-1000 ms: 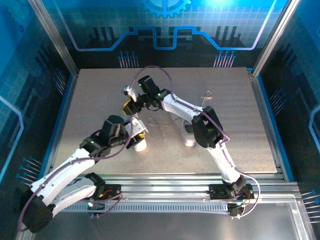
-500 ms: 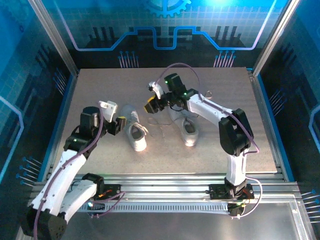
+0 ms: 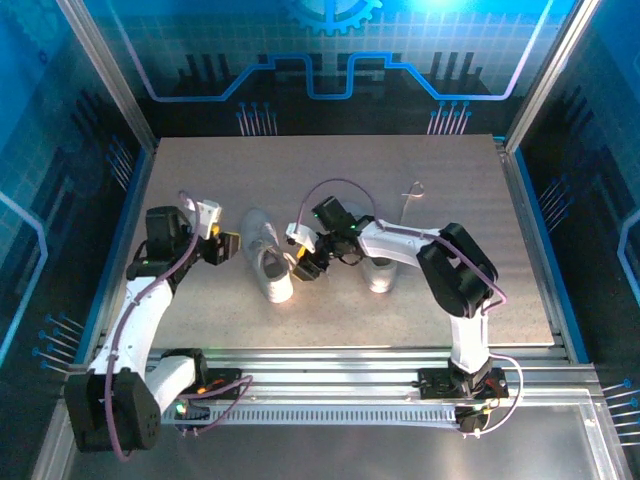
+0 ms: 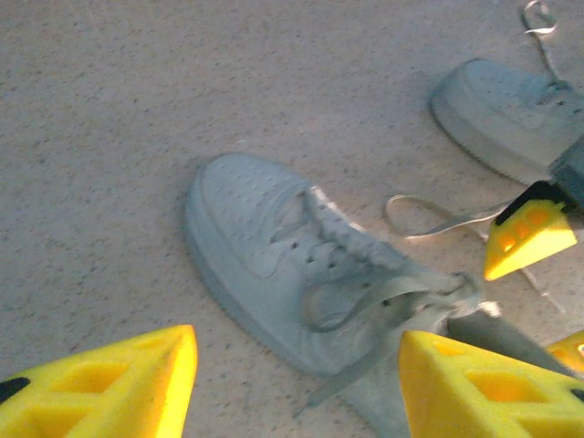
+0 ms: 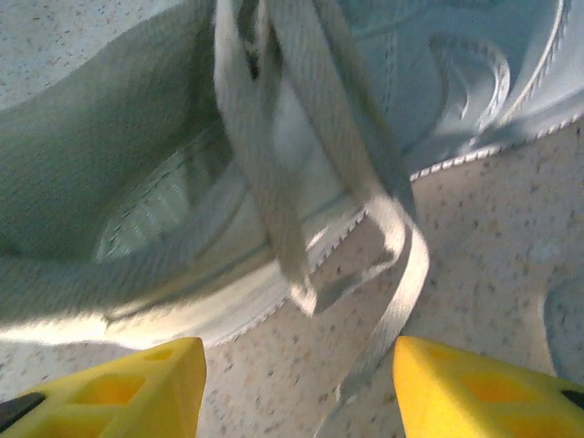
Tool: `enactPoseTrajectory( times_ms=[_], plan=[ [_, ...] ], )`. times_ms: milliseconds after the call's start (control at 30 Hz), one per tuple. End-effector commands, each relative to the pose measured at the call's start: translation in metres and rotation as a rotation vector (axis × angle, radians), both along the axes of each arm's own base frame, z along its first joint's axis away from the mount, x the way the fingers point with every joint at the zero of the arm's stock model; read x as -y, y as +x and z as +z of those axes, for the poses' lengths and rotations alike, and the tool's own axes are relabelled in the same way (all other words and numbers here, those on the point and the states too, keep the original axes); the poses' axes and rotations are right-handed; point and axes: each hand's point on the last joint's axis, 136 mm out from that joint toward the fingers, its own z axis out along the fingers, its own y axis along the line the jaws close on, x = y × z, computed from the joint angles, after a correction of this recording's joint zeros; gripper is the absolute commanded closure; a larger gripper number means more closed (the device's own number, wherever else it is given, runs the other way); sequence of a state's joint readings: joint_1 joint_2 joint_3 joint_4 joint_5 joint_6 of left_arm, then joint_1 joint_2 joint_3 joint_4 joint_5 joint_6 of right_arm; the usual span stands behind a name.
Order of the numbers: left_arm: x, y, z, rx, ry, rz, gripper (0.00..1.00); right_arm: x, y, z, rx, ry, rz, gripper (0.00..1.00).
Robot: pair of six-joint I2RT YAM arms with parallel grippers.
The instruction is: Tie the shoes
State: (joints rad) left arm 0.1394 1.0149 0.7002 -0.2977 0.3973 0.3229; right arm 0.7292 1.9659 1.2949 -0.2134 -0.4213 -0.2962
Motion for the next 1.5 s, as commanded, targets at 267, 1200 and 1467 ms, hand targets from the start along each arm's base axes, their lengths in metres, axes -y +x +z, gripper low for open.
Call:
enactPoseTrajectory(
  times_ms=[267, 1200, 1467],
  plan=[
    [-0.016, 0.011, -0.012, 0.138, 0.165, -0.251, 0.33, -0.027, 0.015, -0.016, 0.114, -0.020, 0.089, 0.56],
    [0.038, 0.045, -0.092, 0.081, 0.419, -0.816, 0.39, -0.015, 0.028, 0.011, 0.219, -0.035, 0.008, 0.92],
    [0.042, 0.037, -0.096, 0.046, 0.434, -0.865, 0.39, -0.016, 0.029, 0.012, 0.218, -0.040, 0.001, 0.93]
  ],
)
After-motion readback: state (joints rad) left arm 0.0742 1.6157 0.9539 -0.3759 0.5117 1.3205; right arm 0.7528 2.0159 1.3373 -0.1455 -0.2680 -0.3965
